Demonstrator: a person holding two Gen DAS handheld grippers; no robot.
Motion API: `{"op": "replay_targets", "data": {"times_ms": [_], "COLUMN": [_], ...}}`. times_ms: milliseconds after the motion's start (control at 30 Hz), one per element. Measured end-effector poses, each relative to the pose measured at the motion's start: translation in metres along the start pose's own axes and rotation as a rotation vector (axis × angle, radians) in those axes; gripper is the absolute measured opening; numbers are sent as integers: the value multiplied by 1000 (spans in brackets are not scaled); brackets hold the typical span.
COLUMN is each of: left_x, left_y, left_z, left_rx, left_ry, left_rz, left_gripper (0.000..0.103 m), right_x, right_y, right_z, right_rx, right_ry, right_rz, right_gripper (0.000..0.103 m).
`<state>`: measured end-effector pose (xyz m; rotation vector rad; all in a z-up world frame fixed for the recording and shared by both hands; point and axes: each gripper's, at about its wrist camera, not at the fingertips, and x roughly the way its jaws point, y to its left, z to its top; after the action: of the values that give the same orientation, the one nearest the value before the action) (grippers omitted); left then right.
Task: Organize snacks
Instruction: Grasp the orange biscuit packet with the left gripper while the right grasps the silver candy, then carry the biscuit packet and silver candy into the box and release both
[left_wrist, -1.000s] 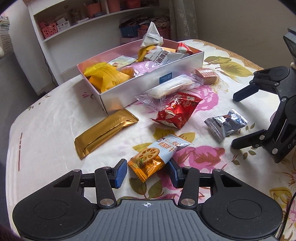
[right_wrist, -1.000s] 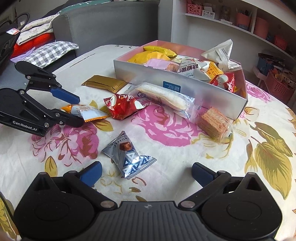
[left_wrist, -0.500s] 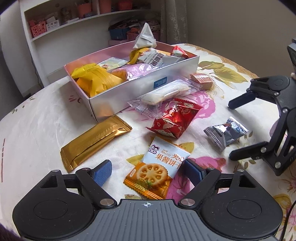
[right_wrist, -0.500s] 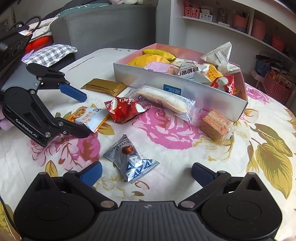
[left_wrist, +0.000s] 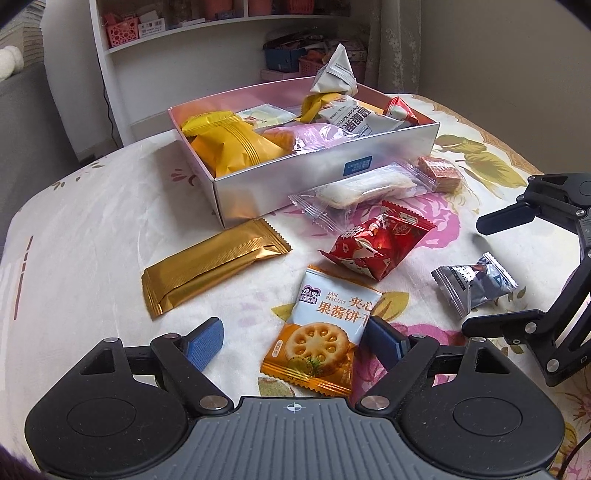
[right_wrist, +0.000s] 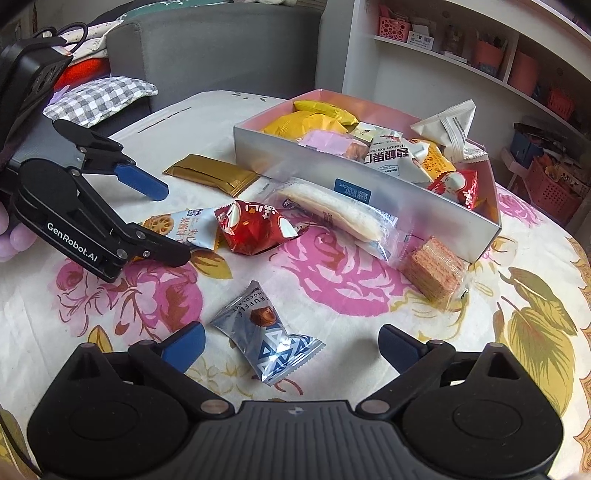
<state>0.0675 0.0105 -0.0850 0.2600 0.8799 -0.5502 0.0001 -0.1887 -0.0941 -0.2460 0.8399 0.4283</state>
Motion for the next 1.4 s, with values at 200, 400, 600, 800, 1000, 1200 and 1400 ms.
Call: {"op": "replay_targets", "data": {"times_ms": [200,400,600,800,1000,1200,1400], "left_x": [-2,-6,-7,-11,-18,-33,-47], "left_y": [-4,-11,-13,-12,-8,-1,6], "left_z": [1,5,8,12,16,21,31], "left_rx": [12,21,-9,-38,-77,-129,-179], "left_ry": [2,9,22,32,41,17,-35], "left_rz": [-17,-30,-32,-43,-56,-64,-75], "left_gripper": [76,49,38,36,36,36,36], "right_x": [-2,-4,-7,-8,-12,-22,-29], "right_y": [8,16,21,18,10,-2,-20], "right_z": [4,7,8,10,14,23,36], "right_rx": [-23,-43,-52,-34,14,95,223], "right_ry": [-5,1,8,26,13,-20,-62], "right_rz": [26,66,89,100,100,105,93], "right_gripper": [64,41,28,25,25,25,25]}}
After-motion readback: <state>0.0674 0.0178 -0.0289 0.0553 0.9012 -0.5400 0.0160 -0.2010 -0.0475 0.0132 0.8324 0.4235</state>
